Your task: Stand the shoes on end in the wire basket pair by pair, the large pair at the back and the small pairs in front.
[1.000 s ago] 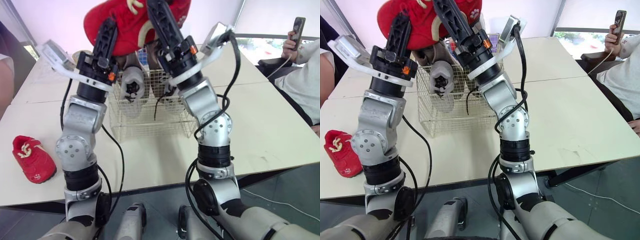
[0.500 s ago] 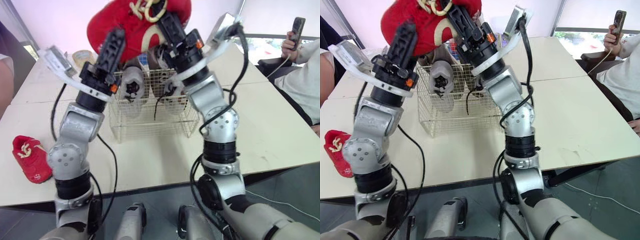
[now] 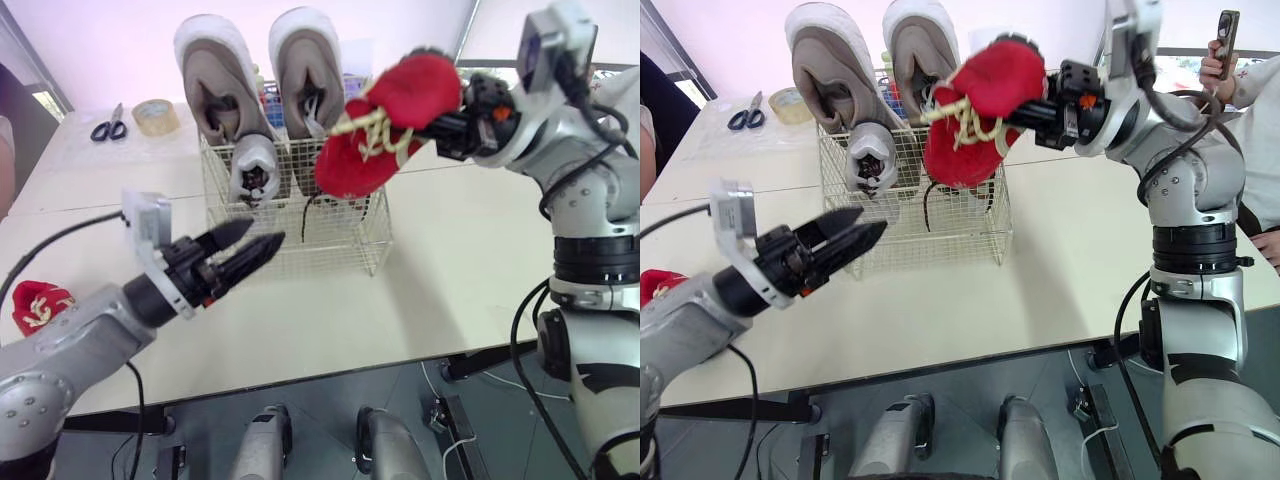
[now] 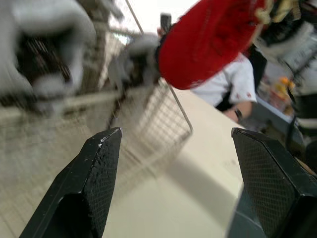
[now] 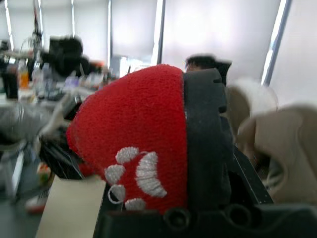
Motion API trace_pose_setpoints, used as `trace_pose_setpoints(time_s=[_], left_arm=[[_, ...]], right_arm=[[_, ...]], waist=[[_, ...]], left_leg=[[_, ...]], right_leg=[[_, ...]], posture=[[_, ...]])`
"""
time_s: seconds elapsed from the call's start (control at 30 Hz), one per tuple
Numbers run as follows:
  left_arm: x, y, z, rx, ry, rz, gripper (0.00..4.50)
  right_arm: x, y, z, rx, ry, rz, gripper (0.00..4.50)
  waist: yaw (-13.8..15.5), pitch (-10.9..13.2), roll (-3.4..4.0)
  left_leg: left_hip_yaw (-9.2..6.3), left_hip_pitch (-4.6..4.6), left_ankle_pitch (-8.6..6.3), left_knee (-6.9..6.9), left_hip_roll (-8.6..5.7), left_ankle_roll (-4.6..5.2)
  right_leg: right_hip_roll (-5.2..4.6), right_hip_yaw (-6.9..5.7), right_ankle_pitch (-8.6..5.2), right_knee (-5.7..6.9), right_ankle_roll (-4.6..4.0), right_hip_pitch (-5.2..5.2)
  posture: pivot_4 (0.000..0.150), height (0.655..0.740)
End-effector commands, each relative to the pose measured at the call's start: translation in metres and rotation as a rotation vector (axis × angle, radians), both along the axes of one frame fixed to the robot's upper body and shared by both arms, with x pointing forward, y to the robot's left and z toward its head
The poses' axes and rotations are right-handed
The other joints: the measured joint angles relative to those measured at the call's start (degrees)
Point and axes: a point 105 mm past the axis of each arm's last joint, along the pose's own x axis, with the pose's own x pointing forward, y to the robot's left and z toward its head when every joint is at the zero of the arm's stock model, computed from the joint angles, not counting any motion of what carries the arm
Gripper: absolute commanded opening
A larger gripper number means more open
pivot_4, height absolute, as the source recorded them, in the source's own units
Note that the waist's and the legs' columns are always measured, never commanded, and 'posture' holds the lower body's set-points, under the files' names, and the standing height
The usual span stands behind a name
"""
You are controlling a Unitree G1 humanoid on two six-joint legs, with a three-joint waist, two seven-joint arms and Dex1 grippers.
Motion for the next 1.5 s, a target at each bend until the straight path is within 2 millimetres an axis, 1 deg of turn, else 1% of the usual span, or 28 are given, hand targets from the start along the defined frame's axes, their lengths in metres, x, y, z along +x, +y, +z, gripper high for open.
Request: trace_pose_setpoints(time_s=[0.03,0.1,0.2,0.4,0.5,0.6,0.7,0.77,0.97,1.03,1.17,1.23,1.33,1.4,1.47,1.5], left_arm=[[-0.012,0.001,0.006,-0.005,-0.023,-0.036,3.62],[-0.014,0.006,0.001,-0.006,0.002,-0.026,3.62],[-0.013,0.011,-0.004,0.009,0.013,-0.009,3.62],[-0.009,0.014,0.0,0.013,-0.002,0.0,3.62],[-0.007,0.015,0.002,0.011,-0.01,0.0,3.62],[-0.006,0.015,0.001,0.011,-0.006,-0.003,3.67],[-0.005,0.015,0.0,0.009,-0.002,-0.003,3.67],[-0.005,0.016,0.001,0.004,-0.002,0.001,3.67],[-0.005,0.018,0.0,-0.005,0.003,0.007,3.67],[-0.006,0.019,0.001,-0.007,0.005,0.006,3.67],[-0.005,0.021,0.001,-0.009,0.01,0.007,3.67],[-0.004,0.021,0.001,-0.008,0.011,0.008,3.67],[-0.002,0.024,0.003,-0.01,0.003,0.019,3.67],[0.002,0.032,0.012,-0.025,-0.025,0.066,3.67],[0.01,0.045,0.023,-0.031,-0.066,0.161,3.67],[0.015,0.055,0.03,-0.031,-0.093,0.234,3.67]], right_arm=[[0.001,-0.002,0.002,-0.049,-0.087,0.009,0.96],[0.006,-0.002,-0.006,-0.093,-0.099,0.006,0.96],[0.006,0.0,-0.016,-0.134,-0.084,0.034,0.96],[0.019,0.006,-0.04,-0.141,-0.05,0.035,0.96],[0.027,0.005,-0.054,-0.141,-0.013,0.029,0.96],[0.031,0.004,-0.059,-0.141,0.006,0.021,2.11],[0.036,0.002,-0.06,-0.135,0.006,0.003,3.69],[0.037,0.001,-0.059,-0.132,-0.003,-0.016,4.47],[0.034,-0.007,-0.049,-0.117,-0.011,-0.04,4.47],[0.03,-0.009,-0.041,-0.098,-0.008,-0.038,4.47],[0.008,-0.008,-0.016,-0.031,0.023,0.042,4.47],[-0.002,-0.005,-0.012,-0.034,0.028,0.075,4.47],[-0.01,-0.002,-0.006,-0.021,0.018,0.09,4.47],[-0.014,0.0,0.003,-0.008,0.009,0.097,4.47],[-0.02,0.003,0.008,-0.012,-0.004,0.117,4.47],[-0.025,0.006,0.009,-0.024,-0.008,0.137,4.47]], waist=[[-0.2,0.0,0.01],[-0.2,0.0,0.01],[-0.1,0.0,0.01],[-0.3,0.0,0.0],[-0.3,0.0,0.0],[-0.2,0.0,0.0],[-0.2,0.0,0.0],[-0.3,0.0,0.0],[-0.3,0.0,0.0],[-0.3,0.0,0.0],[-0.2,0.0,0.0],[-0.2,0.0,0.0],[-0.2,0.0,0.0],[-0.2,0.0,0.0],[-0.2,0.0,0.0],[-0.2,0.0,0.0]], left_leg=[[0.01,-0.04,0.0,0.0,0.0,0.0],[0.04,-0.07,0.0,0.04,0.0,0.0],[0.06,-0.09,-0.03,0.08,0.0,-0.05],[0.06,-0.07,-0.09,0.08,0.0,-0.16],[0.05,-0.06,-0.06,0.08,0.0,-0.14],[0.06,-0.07,0.03,0.08,0.0,-0.05],[0.06,-0.07,0.05,0.08,0.0,-0.09],[0.06,-0.04,0.06,0.08,0.0,-0.09],[0.05,0.05,0.13,0.08,0.01,-0.23],[0.05,0.06,0.15,0.08,0.01,-0.25],[0.04,0.06,0.16,0.09,0.01,-0.27],[0.02,0.07,0.16,0.08,0.02,-0.27],[0.03,0.12,0.16,0.09,0.02,-0.27],[0.03,0.17,0.12,0.11,0.03,-0.33],[0.03,0.22,0.07,0.12,0.04,-0.42],[0.03,0.22,0.08,0.12,0.07,-0.42]], right_leg=[[0.0,0.0,0.0,-0.01,0.0,-0.03],[0.0,0.0,0.0,-0.03,0.01,-0.03],[-0.01,0.0,-0.03,-0.06,0.07,-0.02],[-0.01,0.0,0.0,-0.03,0.03,-0.03],[0.0,0.0,0.03,0.03,0.0,-0.03],[0.0,0.01,0.03,0.04,0.0,-0.02],[0.0,0.01,0.04,0.05,0.0,-0.02],[0.0,0.01,0.04,0.07,0.0,-0.01],[0.01,0.01,0.05,0.16,-0.03,0.01],[0.01,0.01,0.06,0.18,-0.04,0.01],[0.01,0.02,0.07,0.21,-0.05,0.0],[0.01,0.02,0.06,0.23,-0.05,0.01],[0.01,0.02,0.06,0.23,-0.05,0.04],[0.01,0.02,0.06,0.23,-0.05,0.08],[0.01,0.02,0.08,0.24,-0.08,0.11],[0.03,0.02,0.07,0.24,-0.07,0.11]], posture=[[0.15,0.74],[0.15,0.74],[0.15,0.74],[0.15,0.74],[0.15,0.74],[0.15,0.74],[0.15,0.74],[0.15,0.74],[0.15,0.74],[0.15,0.74],[0.15,0.74],[0.15,0.74],[0.15,0.74],[0.15,0.74],[0.15,0.74],[0.15,0.74]])
